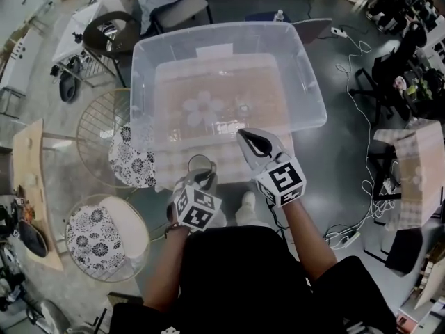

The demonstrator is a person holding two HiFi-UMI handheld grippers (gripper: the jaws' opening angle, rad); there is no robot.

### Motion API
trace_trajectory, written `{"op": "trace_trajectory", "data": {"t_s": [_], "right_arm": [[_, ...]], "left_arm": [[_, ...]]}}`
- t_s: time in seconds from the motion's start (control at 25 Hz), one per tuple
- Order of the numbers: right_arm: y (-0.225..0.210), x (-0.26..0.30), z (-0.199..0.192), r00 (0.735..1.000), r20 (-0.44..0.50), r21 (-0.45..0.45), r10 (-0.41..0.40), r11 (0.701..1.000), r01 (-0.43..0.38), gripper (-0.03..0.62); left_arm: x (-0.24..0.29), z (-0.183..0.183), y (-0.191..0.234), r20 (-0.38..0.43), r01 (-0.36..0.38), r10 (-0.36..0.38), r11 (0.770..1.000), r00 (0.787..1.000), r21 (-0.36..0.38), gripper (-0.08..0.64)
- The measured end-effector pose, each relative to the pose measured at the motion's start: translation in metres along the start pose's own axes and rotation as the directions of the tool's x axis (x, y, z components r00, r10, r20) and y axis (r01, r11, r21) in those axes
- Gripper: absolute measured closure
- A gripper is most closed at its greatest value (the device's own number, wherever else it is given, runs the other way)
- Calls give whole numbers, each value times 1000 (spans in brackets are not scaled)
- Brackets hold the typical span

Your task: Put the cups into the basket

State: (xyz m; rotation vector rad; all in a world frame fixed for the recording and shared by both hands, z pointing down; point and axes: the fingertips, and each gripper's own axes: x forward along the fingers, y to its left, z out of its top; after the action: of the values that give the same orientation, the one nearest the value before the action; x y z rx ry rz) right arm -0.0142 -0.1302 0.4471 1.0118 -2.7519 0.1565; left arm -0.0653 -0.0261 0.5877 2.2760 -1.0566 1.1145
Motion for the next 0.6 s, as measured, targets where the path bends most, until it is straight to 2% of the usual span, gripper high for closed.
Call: {"op": "trace_trajectory", "data": {"t_s": [0.44, 0.6], "right_arm": [[-7, 7, 6, 1000, 12, 7, 3, 1000, -3, 589], [-13, 9, 8, 1000, 17, 6, 1, 1000, -1, 589]], "left_arm": [[-63, 58, 10, 139, -63, 59, 998, 989, 22, 514], [-81, 85, 11, 186, -58, 53, 998, 981, 21, 509]]}}
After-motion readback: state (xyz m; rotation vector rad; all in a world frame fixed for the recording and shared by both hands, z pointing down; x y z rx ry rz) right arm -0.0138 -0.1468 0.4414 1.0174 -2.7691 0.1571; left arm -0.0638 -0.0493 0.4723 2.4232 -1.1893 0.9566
